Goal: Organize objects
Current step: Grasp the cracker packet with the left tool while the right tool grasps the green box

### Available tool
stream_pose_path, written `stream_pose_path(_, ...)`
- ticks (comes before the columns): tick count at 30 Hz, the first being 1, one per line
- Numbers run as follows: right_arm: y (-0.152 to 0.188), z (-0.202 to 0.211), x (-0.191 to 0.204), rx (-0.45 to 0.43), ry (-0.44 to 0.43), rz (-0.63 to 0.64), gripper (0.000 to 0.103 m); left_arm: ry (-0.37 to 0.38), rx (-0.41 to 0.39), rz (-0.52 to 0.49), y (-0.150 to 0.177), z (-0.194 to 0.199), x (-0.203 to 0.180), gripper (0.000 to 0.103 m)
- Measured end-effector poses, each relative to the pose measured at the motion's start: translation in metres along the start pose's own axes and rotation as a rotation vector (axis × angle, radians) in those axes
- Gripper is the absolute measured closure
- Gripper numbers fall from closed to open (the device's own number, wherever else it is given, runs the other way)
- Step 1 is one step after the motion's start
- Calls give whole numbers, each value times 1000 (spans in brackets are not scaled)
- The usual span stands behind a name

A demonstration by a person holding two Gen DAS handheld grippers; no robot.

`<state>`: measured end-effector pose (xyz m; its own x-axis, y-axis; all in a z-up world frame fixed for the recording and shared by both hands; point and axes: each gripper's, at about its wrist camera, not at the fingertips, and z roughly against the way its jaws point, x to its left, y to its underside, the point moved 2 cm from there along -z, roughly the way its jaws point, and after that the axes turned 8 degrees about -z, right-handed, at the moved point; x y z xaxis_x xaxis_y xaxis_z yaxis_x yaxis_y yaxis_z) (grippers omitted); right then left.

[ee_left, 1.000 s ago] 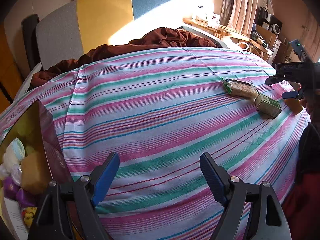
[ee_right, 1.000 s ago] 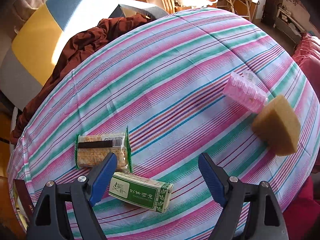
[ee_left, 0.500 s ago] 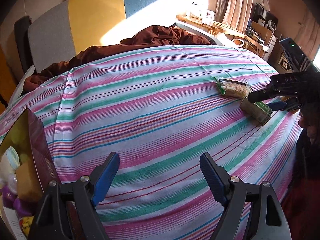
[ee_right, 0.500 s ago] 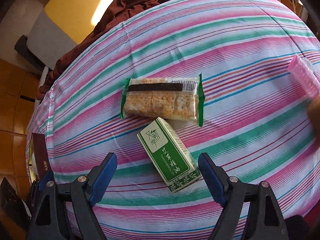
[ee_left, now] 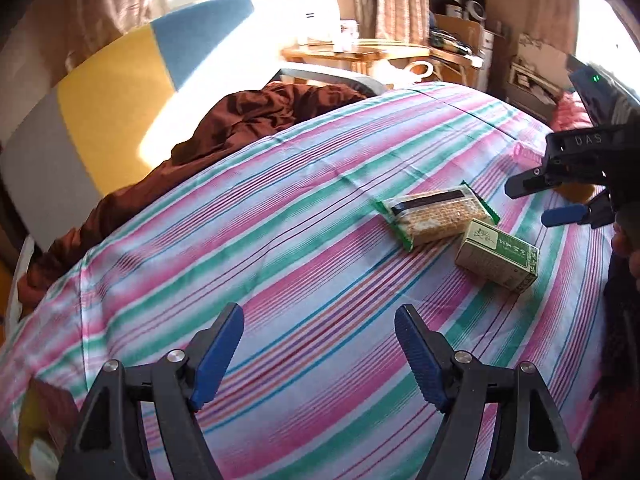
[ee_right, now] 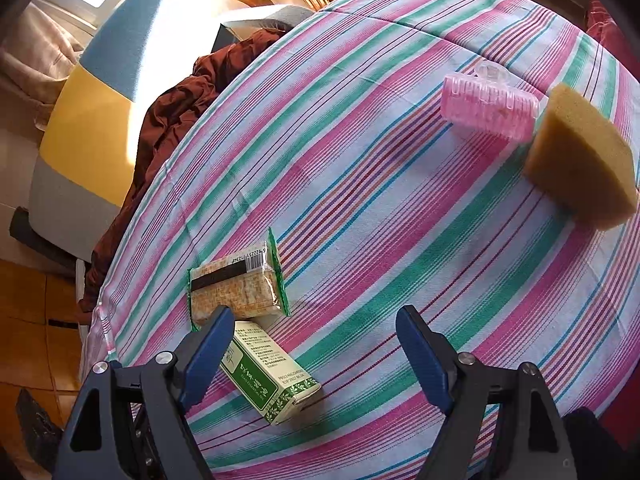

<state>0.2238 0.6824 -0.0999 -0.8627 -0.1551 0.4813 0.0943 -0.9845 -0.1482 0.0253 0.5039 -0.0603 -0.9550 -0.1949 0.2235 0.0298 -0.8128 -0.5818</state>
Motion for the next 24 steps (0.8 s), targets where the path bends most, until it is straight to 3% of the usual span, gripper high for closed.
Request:
stream_pose_path(7, -6, -1, -2, 14, -32, -14, 19, 49, -63, -363, -46, -36, -34, 27)
stream_pose_path(13, -7, -4, -2, 27, -58, -25, 19, 100, -38, -539, -65, -71, -59, 27)
stream_pose_path(18, -10, 2, -6, 3, -69, -46, 19, 135, -76, -623, -80, -81, -80, 25)
stream_pose_path(24, -19, 15, -19, -72, -83, -120, 19, 221, -75, -558, -97, -95, -84, 22)
